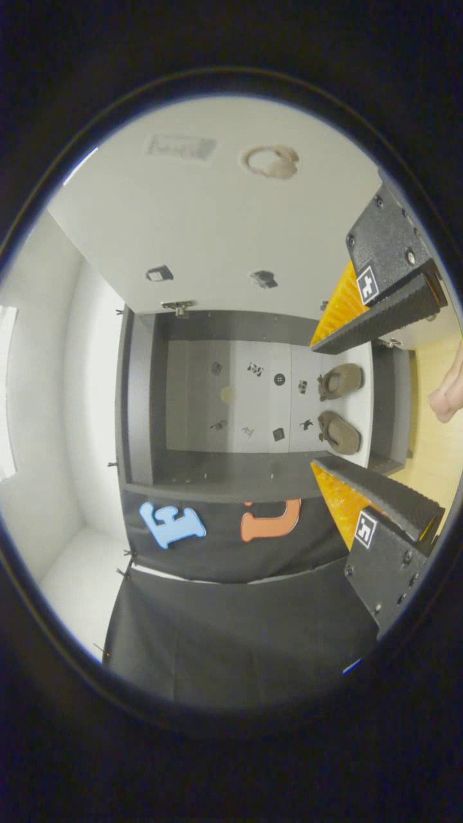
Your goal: Open the shoe cabinet door, grab the shoes and put them into the shoe cabinet, then close the shoe cabinet door.
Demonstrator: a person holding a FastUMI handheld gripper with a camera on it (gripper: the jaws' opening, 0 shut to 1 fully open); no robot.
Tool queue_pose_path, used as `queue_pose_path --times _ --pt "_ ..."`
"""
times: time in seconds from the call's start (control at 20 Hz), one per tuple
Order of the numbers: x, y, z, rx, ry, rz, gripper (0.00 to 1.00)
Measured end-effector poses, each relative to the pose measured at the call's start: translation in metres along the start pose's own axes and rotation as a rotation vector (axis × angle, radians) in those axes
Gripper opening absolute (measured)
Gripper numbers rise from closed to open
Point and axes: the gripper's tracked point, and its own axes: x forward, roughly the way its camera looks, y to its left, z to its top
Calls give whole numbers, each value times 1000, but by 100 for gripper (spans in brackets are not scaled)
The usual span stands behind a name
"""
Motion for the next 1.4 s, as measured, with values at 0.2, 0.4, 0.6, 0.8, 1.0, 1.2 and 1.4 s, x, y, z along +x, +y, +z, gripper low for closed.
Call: queue_pose_path --times 0.2,0.4,0.6,0.8,1.0,1.2,1.4 --pt "-75 -25 10 -48 -30 34 100" --pt "-147 -57 15 -74 -71 49 100" --pt "-206 -106 1 -128 -110 20 100" --pt "-241 -171 -21 -123 -109 -46 100" --pt "-241 -231 -45 -107 -96 -93 100" --pt "-222 -291 -64 -97 -102 -122 100" --pt "-180 -337 -88 -102 -90 -141 100"
